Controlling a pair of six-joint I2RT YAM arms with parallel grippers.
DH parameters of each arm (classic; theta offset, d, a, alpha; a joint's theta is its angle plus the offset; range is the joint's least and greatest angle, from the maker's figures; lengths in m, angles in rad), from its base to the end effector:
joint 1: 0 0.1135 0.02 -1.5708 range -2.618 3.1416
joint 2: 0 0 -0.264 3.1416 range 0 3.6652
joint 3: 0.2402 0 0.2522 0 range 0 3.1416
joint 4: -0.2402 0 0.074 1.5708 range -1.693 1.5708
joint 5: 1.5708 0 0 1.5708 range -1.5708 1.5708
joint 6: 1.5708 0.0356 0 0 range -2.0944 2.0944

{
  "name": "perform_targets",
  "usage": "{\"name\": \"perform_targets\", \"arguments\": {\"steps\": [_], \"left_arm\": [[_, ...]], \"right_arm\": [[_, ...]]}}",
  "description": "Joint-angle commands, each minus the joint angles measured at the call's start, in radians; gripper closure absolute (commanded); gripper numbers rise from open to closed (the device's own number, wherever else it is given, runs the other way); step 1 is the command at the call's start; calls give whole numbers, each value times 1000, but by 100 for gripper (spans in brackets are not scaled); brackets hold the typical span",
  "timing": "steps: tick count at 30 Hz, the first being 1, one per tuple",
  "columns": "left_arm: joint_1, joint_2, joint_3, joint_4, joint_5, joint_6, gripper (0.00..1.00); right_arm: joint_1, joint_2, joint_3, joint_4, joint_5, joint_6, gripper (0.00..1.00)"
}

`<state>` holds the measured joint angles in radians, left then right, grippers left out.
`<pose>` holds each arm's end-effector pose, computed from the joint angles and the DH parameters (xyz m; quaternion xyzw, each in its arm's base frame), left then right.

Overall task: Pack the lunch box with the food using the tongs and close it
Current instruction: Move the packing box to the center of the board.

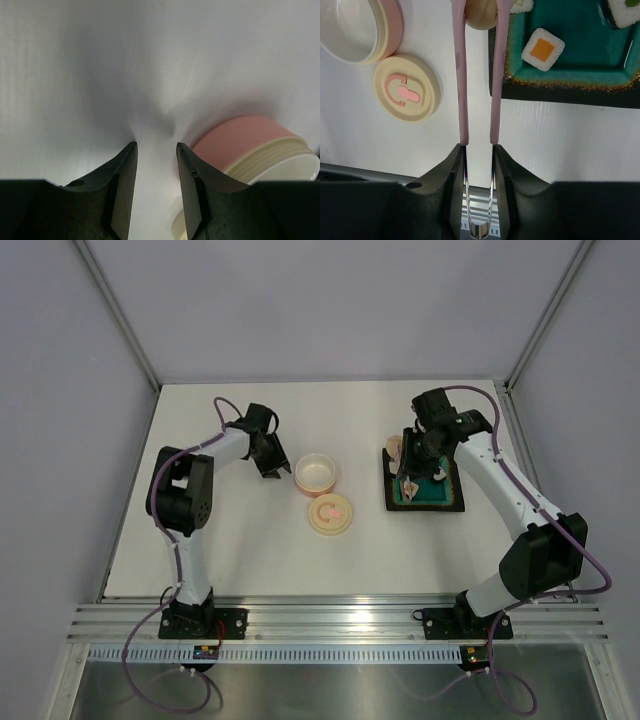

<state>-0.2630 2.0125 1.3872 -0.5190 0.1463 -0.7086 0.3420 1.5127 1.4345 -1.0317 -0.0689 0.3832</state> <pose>0.3963 -0.1121 0.1580 -0.2003 0.9541 -0.1617 0.1533 0.2839 0.1037 0.3196 0.0122 0.9729 0.1123 0.2015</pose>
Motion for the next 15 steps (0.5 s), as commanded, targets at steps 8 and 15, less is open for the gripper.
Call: {"name": "perform_targets", "arguments": {"steps": [8,15], "left_arm": [[-139,94,104,40,99,0,59],[-183,101,134,42,125,15,59]], "right_arm": [[41,29,60,45,-19,19,100],[80,58,73,54,-35,19,100]]}}
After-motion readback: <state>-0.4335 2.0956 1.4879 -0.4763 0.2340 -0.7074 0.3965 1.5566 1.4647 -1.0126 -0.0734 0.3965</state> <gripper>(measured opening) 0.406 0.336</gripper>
